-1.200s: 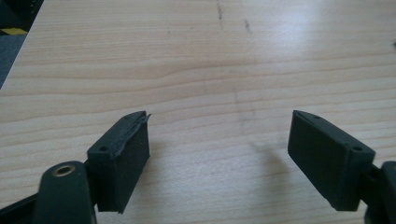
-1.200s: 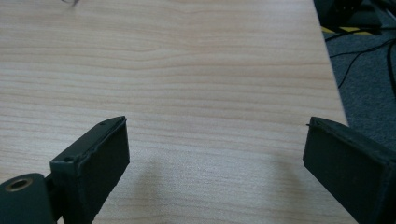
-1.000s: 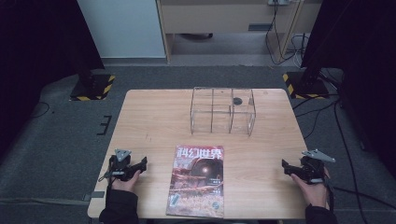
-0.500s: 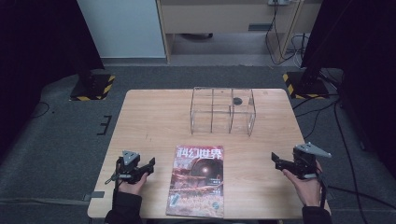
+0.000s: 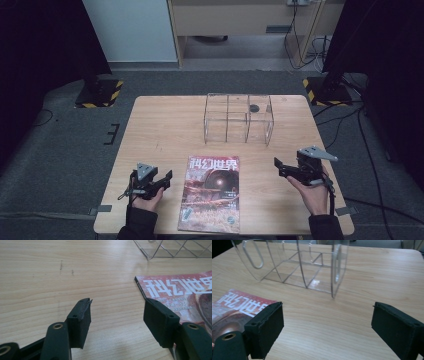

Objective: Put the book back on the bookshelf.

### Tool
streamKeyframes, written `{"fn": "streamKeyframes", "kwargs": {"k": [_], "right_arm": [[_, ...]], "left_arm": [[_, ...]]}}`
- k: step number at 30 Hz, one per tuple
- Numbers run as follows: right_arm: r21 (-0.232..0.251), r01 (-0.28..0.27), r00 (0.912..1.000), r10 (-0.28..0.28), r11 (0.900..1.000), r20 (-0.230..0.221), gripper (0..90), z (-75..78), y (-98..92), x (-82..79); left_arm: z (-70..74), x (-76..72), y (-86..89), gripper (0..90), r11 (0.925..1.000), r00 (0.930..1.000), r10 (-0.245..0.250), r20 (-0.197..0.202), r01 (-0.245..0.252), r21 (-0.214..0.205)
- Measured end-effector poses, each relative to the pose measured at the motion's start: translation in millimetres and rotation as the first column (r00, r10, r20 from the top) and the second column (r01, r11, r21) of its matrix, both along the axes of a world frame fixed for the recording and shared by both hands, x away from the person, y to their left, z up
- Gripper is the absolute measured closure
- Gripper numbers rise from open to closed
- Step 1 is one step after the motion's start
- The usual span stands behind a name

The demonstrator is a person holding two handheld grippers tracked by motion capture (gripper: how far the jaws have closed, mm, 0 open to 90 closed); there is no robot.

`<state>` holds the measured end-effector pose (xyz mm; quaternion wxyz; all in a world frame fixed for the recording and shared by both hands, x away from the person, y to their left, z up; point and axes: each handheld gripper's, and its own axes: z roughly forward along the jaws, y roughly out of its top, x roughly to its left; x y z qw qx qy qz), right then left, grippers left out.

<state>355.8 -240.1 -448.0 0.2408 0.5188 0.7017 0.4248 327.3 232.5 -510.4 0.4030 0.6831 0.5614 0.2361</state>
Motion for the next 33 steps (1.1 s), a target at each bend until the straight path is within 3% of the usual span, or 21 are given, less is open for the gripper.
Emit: {"fn": "streamKeyframes", "kwargs": {"k": [6, 12, 20, 33], "right_arm": [[0.020, -0.056, 0.9983, 0.057, 0.9982, -0.010, 12.2, -0.5, 25.7, 5.8], [0.010, -0.088, 0.9959, 0.089, 0.9960, -0.017, 12.7, -2.4, 43.1, 5.8], [0.011, -0.154, 0.9867, 0.154, 0.9880, -0.051, 12.6, -17.8, 73.0, 3.4], [0.017, -0.182, 0.9792, 0.183, 0.9831, -0.088, 12.2, -35.6, 89.7, 0.9]], "left_arm": [[-1.6, -0.7, -8.3, 41.6, 0.9996, 0.9996, -0.028, -0.011, 0.028, 0.000], [-4.2, -0.4, -19.3, 44.3, 0.9972, 0.9971, -0.073, -0.023, 0.073, 0.013], [-8.9, -0.6, -29.2, 51.2, 0.9937, 0.9922, -0.111, -0.057, 0.112, 0.008], [-11.7, 0.6, -34.1, 51.0, 0.9910, 0.9888, -0.133, -0.067, 0.134, 0.005]]}}
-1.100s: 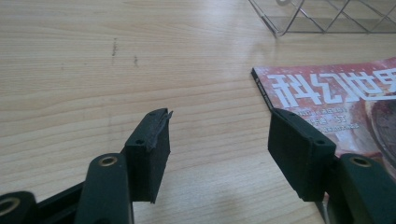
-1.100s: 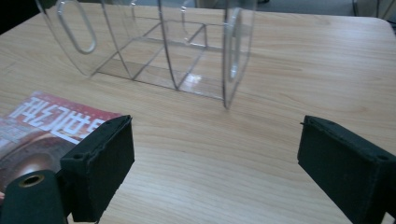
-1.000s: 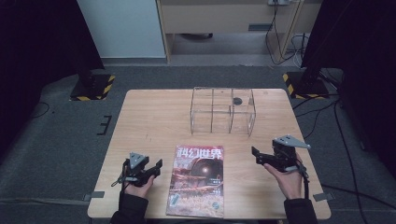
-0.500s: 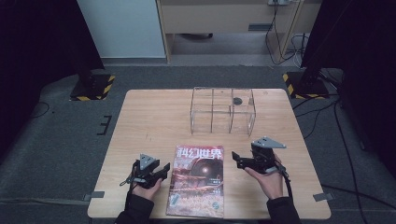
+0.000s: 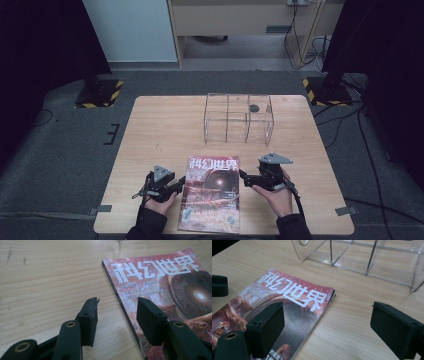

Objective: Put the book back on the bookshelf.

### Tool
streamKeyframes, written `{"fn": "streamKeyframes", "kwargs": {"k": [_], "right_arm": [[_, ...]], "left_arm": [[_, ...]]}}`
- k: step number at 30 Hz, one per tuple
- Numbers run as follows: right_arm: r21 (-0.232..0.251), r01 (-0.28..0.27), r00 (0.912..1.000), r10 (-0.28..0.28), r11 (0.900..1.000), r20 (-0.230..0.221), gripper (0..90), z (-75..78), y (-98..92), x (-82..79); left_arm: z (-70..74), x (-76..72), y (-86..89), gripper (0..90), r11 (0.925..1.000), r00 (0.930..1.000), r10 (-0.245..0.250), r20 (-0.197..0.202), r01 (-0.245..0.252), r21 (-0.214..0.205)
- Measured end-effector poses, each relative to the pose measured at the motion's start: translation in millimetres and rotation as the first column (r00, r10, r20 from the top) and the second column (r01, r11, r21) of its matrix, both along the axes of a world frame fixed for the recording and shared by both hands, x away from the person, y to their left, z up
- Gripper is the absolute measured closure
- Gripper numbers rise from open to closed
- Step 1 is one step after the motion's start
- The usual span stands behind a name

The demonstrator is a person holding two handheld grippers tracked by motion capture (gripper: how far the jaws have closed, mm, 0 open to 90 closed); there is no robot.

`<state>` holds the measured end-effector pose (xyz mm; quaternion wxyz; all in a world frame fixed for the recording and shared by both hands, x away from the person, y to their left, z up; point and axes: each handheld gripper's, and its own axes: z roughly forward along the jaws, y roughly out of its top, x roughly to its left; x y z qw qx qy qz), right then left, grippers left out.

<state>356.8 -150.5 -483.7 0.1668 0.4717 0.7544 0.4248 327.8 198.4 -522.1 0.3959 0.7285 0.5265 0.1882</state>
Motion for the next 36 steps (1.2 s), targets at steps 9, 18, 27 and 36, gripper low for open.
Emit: {"fn": "streamKeyframes", "kwargs": {"k": [9, 18, 27, 36], "right_arm": [[0.018, -0.010, 0.9994, 0.011, 0.9998, -0.033, 13.0, -13.3, 12.2, -1.3], [0.034, -0.027, 0.9971, 0.030, 0.9990, -0.070, 15.6, -24.2, 27.4, -4.0], [0.033, -0.037, 0.9941, 0.040, 0.9988, -0.101, 17.3, -35.8, 38.9, -6.9], [0.030, -0.050, 0.9902, 0.053, 0.9983, -0.129, 18.6, -44.0, 46.3, -8.5]], "left_arm": [[-2.0, 0.5, -4.7, 52.7, 0.9999, 0.9998, -0.016, -0.010, 0.016, -0.006], [-5.1, 1.6, -11.2, 54.1, 0.9994, 0.9990, -0.036, -0.026, 0.036, -0.003], [-8.1, 3.1, -14.7, 54.9, 0.9990, 0.9980, -0.045, -0.044, 0.045, 0.002], [-9.1, 2.8, -17.1, 54.7, 0.9985, 0.9976, -0.054, -0.044, 0.054, 0.003]]}}
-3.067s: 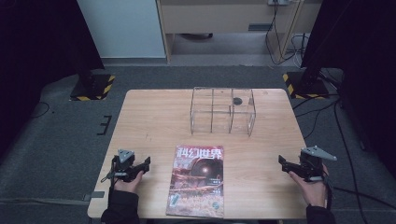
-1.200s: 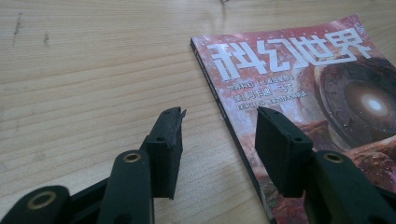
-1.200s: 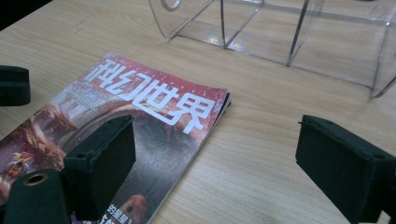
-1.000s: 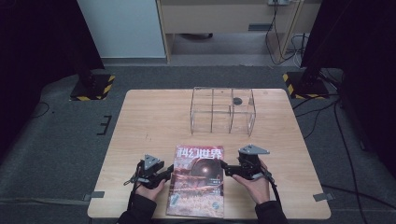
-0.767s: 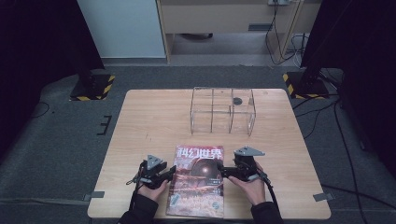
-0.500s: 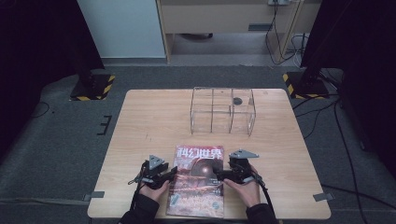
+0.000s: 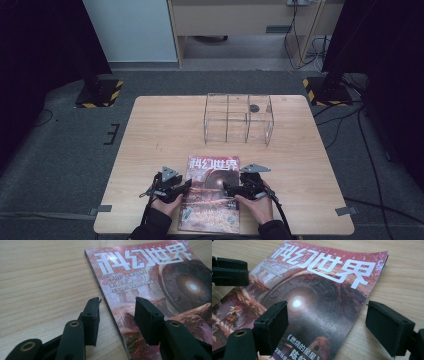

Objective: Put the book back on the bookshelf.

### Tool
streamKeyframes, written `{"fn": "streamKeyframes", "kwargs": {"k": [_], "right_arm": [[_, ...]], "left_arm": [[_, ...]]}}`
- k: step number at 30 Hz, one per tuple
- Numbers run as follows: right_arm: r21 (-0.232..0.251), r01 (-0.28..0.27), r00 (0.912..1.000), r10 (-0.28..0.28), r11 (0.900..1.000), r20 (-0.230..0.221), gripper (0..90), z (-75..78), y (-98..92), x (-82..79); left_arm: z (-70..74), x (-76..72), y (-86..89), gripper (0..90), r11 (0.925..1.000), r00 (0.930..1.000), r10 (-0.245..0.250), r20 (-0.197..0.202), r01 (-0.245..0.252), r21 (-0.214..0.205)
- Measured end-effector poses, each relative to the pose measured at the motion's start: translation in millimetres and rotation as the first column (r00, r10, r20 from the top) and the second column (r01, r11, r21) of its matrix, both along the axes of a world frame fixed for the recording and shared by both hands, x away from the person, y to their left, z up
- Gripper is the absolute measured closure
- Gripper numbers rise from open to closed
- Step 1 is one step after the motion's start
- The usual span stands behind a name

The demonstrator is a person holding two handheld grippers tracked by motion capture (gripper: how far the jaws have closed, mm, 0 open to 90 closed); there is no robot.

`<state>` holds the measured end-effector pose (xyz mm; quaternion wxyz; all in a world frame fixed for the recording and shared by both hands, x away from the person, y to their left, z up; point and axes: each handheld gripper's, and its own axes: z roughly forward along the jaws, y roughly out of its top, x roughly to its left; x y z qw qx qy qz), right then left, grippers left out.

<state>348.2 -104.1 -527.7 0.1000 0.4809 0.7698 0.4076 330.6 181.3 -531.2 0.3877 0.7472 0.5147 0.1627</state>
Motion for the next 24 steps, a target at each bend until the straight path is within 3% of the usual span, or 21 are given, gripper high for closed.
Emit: {"fn": "streamKeyframes", "kwargs": {"k": [7, 24], "right_arm": [[-0.006, 0.012, 0.9999, -0.012, 0.9999, -0.011, 19.4, -3.8, 0.4, -0.4], [0.087, 0.032, 0.9987, -0.028, 0.9957, -0.043, 21.2, -5.1, -0.9, -1.7]], "left_arm": [[-0.6, -0.8, -1.3, 54.7, 1.0000, 1.0000, -0.002, 0.001, 0.002, -0.005], [-1.6, -3.6, -7.1, 55.8, 0.9997, 0.9997, -0.022, 0.006, 0.022, -0.011]]}}
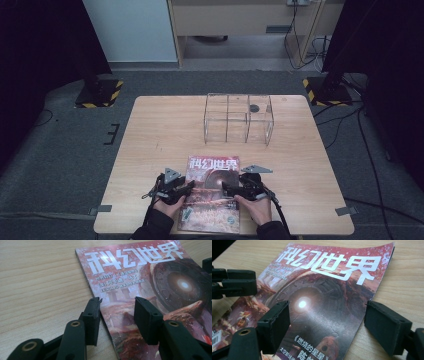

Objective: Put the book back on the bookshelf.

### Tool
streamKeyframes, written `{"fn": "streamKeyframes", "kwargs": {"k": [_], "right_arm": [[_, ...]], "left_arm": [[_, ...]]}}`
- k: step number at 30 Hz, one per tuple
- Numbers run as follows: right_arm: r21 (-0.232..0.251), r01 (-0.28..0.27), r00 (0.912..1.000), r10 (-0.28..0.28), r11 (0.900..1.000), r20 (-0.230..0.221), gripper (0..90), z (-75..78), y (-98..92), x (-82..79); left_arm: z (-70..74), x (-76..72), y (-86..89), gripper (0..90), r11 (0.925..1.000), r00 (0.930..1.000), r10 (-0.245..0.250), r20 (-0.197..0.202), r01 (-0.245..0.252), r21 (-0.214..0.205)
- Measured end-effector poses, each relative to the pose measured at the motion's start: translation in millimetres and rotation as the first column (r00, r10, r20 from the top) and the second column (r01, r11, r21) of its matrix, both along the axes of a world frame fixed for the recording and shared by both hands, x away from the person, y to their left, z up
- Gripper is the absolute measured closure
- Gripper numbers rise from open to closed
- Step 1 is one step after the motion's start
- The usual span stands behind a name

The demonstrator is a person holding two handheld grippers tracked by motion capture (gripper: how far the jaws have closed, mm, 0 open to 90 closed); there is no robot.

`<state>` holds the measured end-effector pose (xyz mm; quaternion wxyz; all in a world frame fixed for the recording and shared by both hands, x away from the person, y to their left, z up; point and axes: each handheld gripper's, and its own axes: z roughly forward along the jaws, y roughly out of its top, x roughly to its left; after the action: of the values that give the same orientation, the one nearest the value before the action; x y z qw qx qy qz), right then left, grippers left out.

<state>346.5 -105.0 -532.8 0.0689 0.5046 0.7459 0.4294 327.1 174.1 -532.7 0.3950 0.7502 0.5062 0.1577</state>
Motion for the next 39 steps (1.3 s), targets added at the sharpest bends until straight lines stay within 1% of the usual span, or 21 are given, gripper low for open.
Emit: {"fn": "streamKeyframes", "kwargs": {"k": [1, 3, 5, 12, 13, 15, 17, 19, 20, 21, 23, 24, 26, 27, 29, 30, 32, 33, 35, 37, 39], "right_arm": [[0.003, -0.001, 1.0000, 0.001, 1.0000, 0.006, 21.3, -0.4, -0.8, 0.5], [0.019, 0.007, 1.0000, -0.007, 0.9998, -0.006, 21.7, -0.4, -1.7, 0.2], [0.024, 0.004, 1.0000, -0.004, 0.9997, -0.004, 21.9, -0.6, -2.6, 0.6], [0.058, 0.012, 0.9998, -0.011, 0.9983, -0.019, 24.3, -0.9, -6.2, 1.9], [0.069, 0.018, 0.9994, -0.016, 0.9974, -0.031, 24.8, -0.7, -6.9, 1.6], [0.108, 0.017, 0.9996, -0.014, 0.9940, -0.024, 26.4, 0.1, -11.2, 2.2], [0.114, 0.017, 0.9995, -0.014, 0.9934, -0.027, 26.5, 0.8, -11.5, 2.1], [0.127, 0.014, 0.9998, -0.012, 0.9918, -0.015, 26.8, 2.0, -12.5, 1.8], [0.133, 0.016, 0.9998, -0.013, 0.9910, -0.017, 26.9, 2.6, -12.6, 1.4], [0.134, 0.014, 0.9998, -0.012, 0.9909, -0.016, 27.3, 2.8, -12.7, 1.4], [0.115, 0.014, 0.9998, -0.013, 0.9933, -0.014, 28.0, 1.5, -12.9, 1.7], [0.108, 0.016, 0.9997, -0.014, 0.9941, -0.020, 27.8, 0.9, -12.2, 1.4], [0.091, 0.012, 0.9999, -0.011, 0.9957, -0.010, 27.0, -0.2, -11.2, 1.4], [0.085, 0.012, 0.9997, -0.011, 0.9963, -0.023, 26.4, -0.6, -10.4, 0.8], [0.083, 0.012, 0.9996, -0.010, 0.9965, -0.028, 26.1, -0.8, -10.3, 0.5], [0.074, 0.017, 0.9994, -0.014, 0.9972, -0.031, 26.2, -1.1, -10.1, 0.0], [0.072, 0.016, 0.9994, -0.014, 0.9973, -0.030, 26.3, -1.1, -9.9, -1.4], [0.082, 0.017, 0.9993, -0.014, 0.9965, -0.036, 25.9, -1.2, -9.6, -1.9], [0.083, 0.021, 0.9994, -0.019, 0.9963, -0.029, 26.0, -1.8, -9.1, -2.4], [0.104, 0.034, 0.9988, -0.030, 0.9940, -0.039, 25.3, -2.1, -9.5, -2.5], [0.160, 0.058, 0.9960, -0.046, 0.9855, -0.077, 26.3, -2.7, -13.8, -0.8]], "left_arm": [[-0.1, -0.1, 0.1, 55.8, 1.0000, 1.0000, 0.001, 0.000, -0.001, -0.002], [-0.2, -0.3, -0.1, 55.8, 1.0000, 1.0000, 0.003, 0.001, -0.003, -0.002], [-0.6, -0.7, -0.3, 55.9, 1.0000, 1.0000, 0.006, 0.004, -0.006, -0.005], [-1.2, -2.3, -1.7, 54.9, 0.9999, 0.9998, 0.013, 0.013, -0.013, 0.000], [-1.2, -2.3, -1.6, 54.9, 0.9999, 0.9999, 0.012, 0.012, -0.012, -0.001], [-1.4, -2.4, -1.9, 54.9, 0.9999, 0.9998, 0.014, 0.015, -0.014, 0.000], [-1.3, -2.5, -2.3, 54.8, 0.9999, 0.9997, 0.017, 0.015, -0.017, 0.002], [-1.3, -2.6, -2.3, 54.8, 0.9998, 0.9997, 0.017, 0.015, -0.017, 0.001], [-1.3, -2.6, -2.3, 54.8, 0.9998, 0.9997, 0.017, 0.015, -0.017, 0.001], [-1.3, -2.6, -2.3, 54.7, 0.9998, 0.9997, 0.017, 0.015, -0.017, 0.001], [-1.4, -2.5, -2.1, 54.8, 0.9999, 0.9998, 0.017, 0.014, -0.017, -0.001], [-1.4, -2.5, -2.0, 54.8, 0.9999, 0.9998, 0.016, 0.014, -0.016, -0.001], [-1.4, -2.5, -1.6, 54.9, 0.9999, 0.9998, 0.014, 0.014, -0.014, -0.004], [-1.4, -2.6, -1.4, 54.9, 0.9999, 0.9998, 0.014, 0.013, -0.014, -0.005], [-1.4, -3.2, -1.5, 54.9, 0.9999, 0.9998, 0.013, 0.013, -0.013, -0.003], [-1.3, -3.5, -1.6, 54.9, 0.9999, 0.9998, 0.013, 0.013, -0.013, -0.002], [-1.3, -4.1, -1.9, 54.8, 0.9998, 0.9998, 0.017, 0.013, -0.017, -0.003], [-1.3, -4.3, -2.0, 54.9, 0.9998, 0.9998, 0.019, 0.012, -0.019, -0.004], [-1.4, -4.9, -2.4, 54.9, 0.9998, 0.9997, 0.021, 0.014, -0.021, -0.001], [-1.4, -5.3, -2.9, 54.6, 0.9997, 0.9996, 0.025, 0.013, -0.025, -0.001], [-1.3, -5.6, -3.3, 54.5, 0.9996, 0.9995, 0.029, 0.013, -0.029, -0.002]]}}
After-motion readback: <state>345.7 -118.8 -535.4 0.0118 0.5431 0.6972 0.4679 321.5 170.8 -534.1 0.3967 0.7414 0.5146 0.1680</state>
